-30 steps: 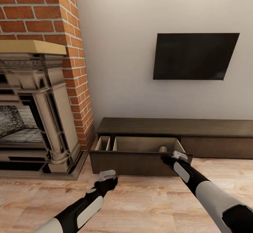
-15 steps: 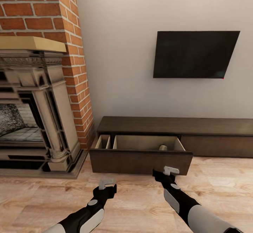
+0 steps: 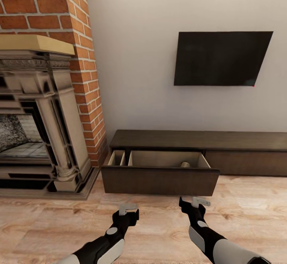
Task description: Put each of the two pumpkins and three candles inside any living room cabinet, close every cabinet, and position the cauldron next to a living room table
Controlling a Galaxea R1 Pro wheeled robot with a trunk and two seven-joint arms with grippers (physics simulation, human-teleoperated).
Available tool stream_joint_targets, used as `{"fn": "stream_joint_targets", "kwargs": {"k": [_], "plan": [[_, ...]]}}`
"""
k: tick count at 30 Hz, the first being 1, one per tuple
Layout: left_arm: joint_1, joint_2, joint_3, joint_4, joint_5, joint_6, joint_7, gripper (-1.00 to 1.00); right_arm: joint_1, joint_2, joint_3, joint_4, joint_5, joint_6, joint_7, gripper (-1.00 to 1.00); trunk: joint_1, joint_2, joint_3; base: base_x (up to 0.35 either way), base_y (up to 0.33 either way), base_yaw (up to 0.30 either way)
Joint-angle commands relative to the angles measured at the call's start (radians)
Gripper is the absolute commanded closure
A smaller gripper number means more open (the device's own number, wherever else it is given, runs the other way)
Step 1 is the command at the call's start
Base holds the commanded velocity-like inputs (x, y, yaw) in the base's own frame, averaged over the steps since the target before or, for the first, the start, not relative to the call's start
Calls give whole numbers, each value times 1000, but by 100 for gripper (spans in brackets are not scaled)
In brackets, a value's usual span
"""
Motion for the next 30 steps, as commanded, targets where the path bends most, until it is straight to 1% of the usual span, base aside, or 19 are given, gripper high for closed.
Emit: {"fn": "stream_joint_targets", "kwargs": {"k": [1, 4, 7, 13, 16, 18, 21, 22, 24, 27, 28, 30], "plan": [[-2, -4, -9, -3, -3, -8, 6, -100, 0, 0, 9, 2, -7, -7, -6, -100, 4, -8, -4, 0, 0, 0], [-3, -22, -5, -5, -44, -9, 6, -100, -1, 0, 9, 4, -7, -13, -6, -100, 15, -29, -14, 0, 0, 0], [-3, -26, -4, -6, -59, -9, 6, -100, 0, 0, 9, 5, 0, -14, -5, -100, 27, -50, -23, 0, 0, 0], [-3, -20, -1, -9, -66, -8, 6, -100, 0, 0, 10, 5, 8, -19, -4, -100, 50, -92, -42, 0, 0, 0], [-3, -16, 0, -10, -67, -7, 5, -100, 0, 1, 11, 6, 10, -40, 0, -100, 61, -113, -51, 0, 0, 0], [-3, -15, 0, -11, -67, -7, 5, -100, 1, 1, 11, 6, 30, -49, 2, -100, 69, -127, -57, 0, 0, 0], [-4, -14, -1, -12, -67, -7, 4, -100, 24, 3, 11, 6, 104, -58, 2, -100, 80, -148, -67, 0, 0, 0], [-4, -14, -1, -12, -67, -7, 3, -100, 29, 3, 11, 7, 115, -71, 1, -100, 84, -155, -70, 0, 0, 0], [-5, -14, -1, -13, -68, -7, 3, -100, 32, 3, 10, 7, 122, -102, 1, -100, 92, -169, -76, 0, 0, 0], [-5, -11, 0, -27, -68, -6, 3, -100, 33, 4, 10, 9, 125, -119, 2, -100, 103, -190, -86, 0, 0, 0], [-5, -6, 0, -40, -68, -5, 3, -100, 34, 5, 10, 13, 126, -122, 2, -100, 107, -197, -89, 0, 0, 0], [-5, 13, 1, -74, -68, 0, 2, -100, 34, 12, 10, 34, 133, -129, 2, -100, 115, -211, -95, 0, 0, 0]]}}
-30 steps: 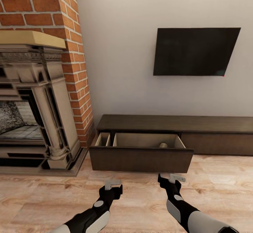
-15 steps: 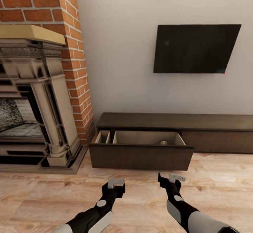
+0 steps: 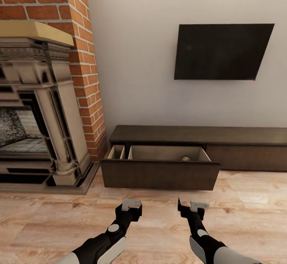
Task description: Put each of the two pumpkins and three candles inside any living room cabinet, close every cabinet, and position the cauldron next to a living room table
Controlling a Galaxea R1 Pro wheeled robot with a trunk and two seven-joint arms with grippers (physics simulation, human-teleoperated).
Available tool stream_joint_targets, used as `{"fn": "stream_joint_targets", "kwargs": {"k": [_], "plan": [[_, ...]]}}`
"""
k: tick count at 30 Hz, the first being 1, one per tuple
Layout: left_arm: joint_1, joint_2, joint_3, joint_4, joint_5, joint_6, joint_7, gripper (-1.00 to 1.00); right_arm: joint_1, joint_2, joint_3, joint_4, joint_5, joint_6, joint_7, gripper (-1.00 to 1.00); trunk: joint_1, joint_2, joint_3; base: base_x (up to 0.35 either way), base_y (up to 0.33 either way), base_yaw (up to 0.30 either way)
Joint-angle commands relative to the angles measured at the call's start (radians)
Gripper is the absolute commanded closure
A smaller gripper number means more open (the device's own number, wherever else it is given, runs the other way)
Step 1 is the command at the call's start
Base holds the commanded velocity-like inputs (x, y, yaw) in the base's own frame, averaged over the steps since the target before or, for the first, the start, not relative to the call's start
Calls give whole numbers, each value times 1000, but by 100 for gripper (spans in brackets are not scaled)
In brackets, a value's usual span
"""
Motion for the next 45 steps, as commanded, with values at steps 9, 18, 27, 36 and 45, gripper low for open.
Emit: {"fn": "stream_joint_targets", "kwargs": {"k": [9, 18, 27, 36, 45], "plan": [[-2, 31, -8, -143, 11, 16, 9, -100, -1, 9, 9, 23, 5, -28, -14, -100, 34, -64, -29, 0, 0, 0], [-2, 34, -6, -160, 10, 17, 13, -100, -1, 12, 8, 26, -8, -22, -17, -100, 69, -127, -57, 0, 0, 0], [-2, 34, -5, -155, 9, 5, 19, -100, -1, 12, 6, 26, -8, -20, -16, -100, 103, -190, -86, 0, 0, 0], [-2, 45, -6, -157, 8, 0, 21, -100, -1, 12, 6, 26, -8, -20, -15, -100, 115, -206, -119, 0, 0, 0], [-2, 48, -6, -152, -5, -2, 27, -100, -1, 12, 5, 26, -8, -21, -15, -100, 119, -208, -154, 0, 0, 0]]}}
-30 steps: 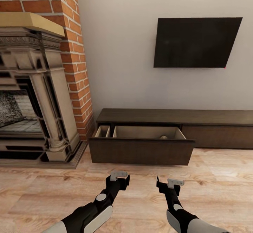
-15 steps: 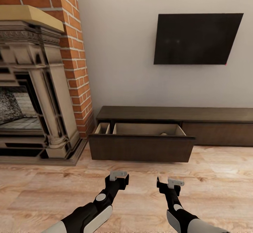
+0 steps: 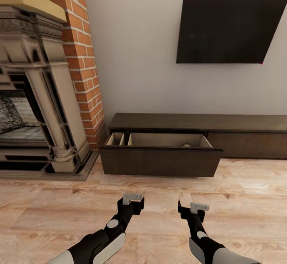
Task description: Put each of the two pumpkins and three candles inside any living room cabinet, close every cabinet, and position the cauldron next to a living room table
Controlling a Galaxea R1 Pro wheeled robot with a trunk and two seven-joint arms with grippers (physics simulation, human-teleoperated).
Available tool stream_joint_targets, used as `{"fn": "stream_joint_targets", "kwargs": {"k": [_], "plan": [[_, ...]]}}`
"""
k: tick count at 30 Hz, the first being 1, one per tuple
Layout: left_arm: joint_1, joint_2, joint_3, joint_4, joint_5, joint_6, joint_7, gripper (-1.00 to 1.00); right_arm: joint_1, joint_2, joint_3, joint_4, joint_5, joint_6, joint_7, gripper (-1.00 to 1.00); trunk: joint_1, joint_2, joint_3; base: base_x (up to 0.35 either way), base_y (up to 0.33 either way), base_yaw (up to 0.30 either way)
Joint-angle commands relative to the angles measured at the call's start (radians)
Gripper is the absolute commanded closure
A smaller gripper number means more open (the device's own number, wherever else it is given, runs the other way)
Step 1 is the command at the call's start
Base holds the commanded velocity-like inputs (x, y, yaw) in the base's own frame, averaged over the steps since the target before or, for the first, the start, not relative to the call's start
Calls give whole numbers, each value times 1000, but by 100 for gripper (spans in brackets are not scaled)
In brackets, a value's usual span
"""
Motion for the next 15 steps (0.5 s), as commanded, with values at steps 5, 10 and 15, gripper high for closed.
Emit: {"fn": "stream_joint_targets", "kwargs": {"k": [5, 10, 15], "plan": [[-2, 1, -6, -1, -22, -14, 7, -100, -1, -3, 6, -9, -2, -15, -8, -100, 2, -2, -20, 0, 0, 0], [-2, 2, -6, -1, -26, -36, 7, -100, 0, -3, 6, -12, -1, -78, -9, -100, 4, -3, -40, 0, 0, 0], [-2, 3, -7, -1, -28, -54, 7, -100, -1, -1, 6, -12, 1, -93, -9, -100, 6, -4, -59, 0, 0, 0]]}}
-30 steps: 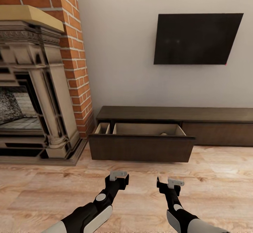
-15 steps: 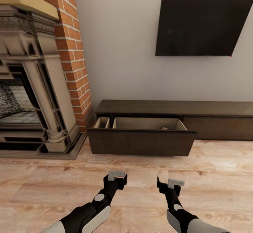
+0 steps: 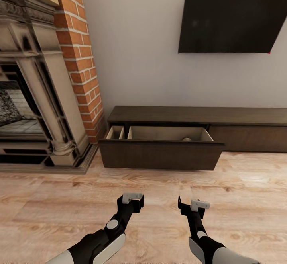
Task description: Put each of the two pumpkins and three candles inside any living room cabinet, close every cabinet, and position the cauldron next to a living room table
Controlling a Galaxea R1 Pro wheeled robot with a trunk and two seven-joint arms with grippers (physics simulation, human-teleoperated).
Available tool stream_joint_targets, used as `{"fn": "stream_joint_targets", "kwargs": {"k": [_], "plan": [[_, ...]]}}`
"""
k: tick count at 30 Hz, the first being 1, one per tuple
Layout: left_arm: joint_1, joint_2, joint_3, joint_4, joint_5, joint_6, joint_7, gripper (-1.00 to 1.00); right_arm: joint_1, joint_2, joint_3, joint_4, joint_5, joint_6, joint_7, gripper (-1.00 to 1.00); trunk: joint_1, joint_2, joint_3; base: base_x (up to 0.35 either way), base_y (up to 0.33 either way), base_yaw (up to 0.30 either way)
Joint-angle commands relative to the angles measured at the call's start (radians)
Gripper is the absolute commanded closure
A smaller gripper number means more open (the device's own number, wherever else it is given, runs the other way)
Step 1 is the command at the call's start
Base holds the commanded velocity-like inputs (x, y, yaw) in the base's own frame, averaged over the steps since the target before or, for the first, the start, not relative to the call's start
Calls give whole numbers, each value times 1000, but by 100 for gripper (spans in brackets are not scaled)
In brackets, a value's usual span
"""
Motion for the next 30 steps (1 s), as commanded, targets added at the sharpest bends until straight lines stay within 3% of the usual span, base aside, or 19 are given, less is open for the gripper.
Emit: {"fn": "stream_joint_targets", "kwargs": {"k": [1, 14, 30], "plan": [[-2, 2, -7, -1, 10, -9, 6, -100, -1, 0, 9, 0, -2, -3, -9, -100, 0, -1, -5, 0, 0, 0], [-2, 1, -8, -1, 10, -11, 4, -100, -1, 0, 8, 0, -4, -7, -9, -100, 1, -1, -9, 19, 0, 0], [-2, 1, -4, 2, 14, -9, 2, -100, -1, 1, 8, 2, -7, 9, -8, -100, 1, -1, -9, 279, 0, 0]]}}
